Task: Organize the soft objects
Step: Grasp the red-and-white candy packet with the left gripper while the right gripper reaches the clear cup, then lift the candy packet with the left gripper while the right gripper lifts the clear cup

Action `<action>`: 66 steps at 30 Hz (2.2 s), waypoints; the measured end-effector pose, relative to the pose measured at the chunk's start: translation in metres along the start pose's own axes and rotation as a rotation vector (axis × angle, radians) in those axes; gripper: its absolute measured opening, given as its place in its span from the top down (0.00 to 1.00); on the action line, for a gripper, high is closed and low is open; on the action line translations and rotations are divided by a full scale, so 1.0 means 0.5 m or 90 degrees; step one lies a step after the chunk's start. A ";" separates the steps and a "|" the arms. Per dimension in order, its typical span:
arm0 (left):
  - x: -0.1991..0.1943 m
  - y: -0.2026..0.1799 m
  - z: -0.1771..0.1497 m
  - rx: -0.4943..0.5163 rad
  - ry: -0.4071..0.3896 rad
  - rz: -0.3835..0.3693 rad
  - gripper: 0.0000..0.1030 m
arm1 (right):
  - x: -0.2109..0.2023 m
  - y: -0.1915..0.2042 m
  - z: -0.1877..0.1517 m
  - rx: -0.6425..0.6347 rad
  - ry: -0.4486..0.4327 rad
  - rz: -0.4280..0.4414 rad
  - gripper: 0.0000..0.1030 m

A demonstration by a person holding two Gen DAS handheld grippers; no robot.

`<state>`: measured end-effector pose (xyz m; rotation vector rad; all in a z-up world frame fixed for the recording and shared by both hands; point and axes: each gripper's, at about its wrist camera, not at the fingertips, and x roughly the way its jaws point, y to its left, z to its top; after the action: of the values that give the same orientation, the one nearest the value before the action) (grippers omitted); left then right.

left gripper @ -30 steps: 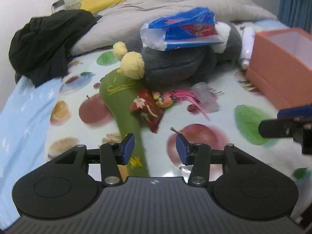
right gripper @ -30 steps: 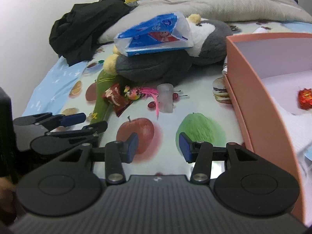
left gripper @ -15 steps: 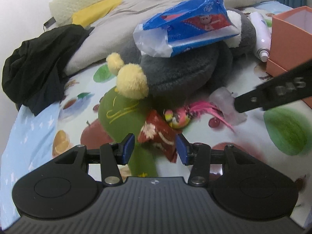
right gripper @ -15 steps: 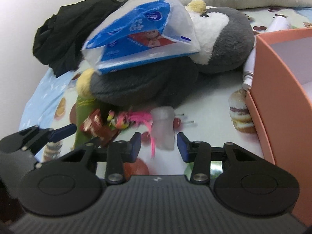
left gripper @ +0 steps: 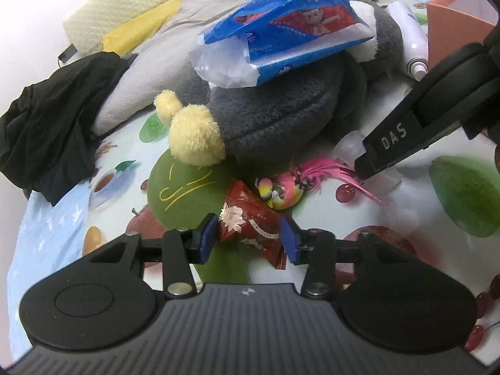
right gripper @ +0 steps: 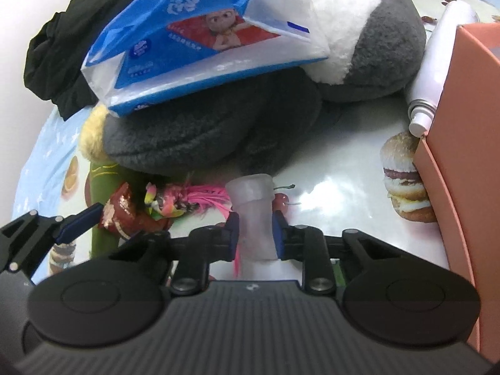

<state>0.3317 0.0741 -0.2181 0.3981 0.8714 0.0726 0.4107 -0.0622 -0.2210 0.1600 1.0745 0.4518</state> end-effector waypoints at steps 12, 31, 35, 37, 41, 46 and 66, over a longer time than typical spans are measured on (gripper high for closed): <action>-0.045 0.008 -0.009 -0.083 0.000 -0.023 0.71 | -0.045 0.002 -0.023 -0.014 -0.011 -0.013 0.82; -0.197 -0.037 -0.097 -0.204 0.018 -0.105 0.71 | -0.171 -0.019 -0.177 -0.006 0.001 -0.025 0.81; -0.229 -0.057 -0.117 -0.211 0.019 -0.116 0.71 | -0.203 -0.021 -0.213 -0.011 0.000 -0.028 0.81; -0.246 -0.064 -0.125 -0.219 0.016 -0.122 0.71 | -0.219 -0.020 -0.227 -0.014 -0.003 -0.030 0.81; -0.274 -0.072 -0.135 -0.236 0.010 -0.135 0.71 | -0.253 -0.017 -0.250 -0.019 -0.013 -0.031 0.81; -0.311 -0.075 -0.142 -0.260 -0.004 -0.147 0.74 | -0.295 -0.012 -0.271 -0.027 -0.030 -0.031 0.81; -0.322 -0.103 -0.207 -0.226 0.013 -0.153 0.46 | -0.294 -0.023 -0.333 -0.029 0.002 -0.045 0.80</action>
<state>0.1441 0.0230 -0.1791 -0.0398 0.8999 0.0091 0.2102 -0.1507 -0.1848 0.0804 1.0688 0.4120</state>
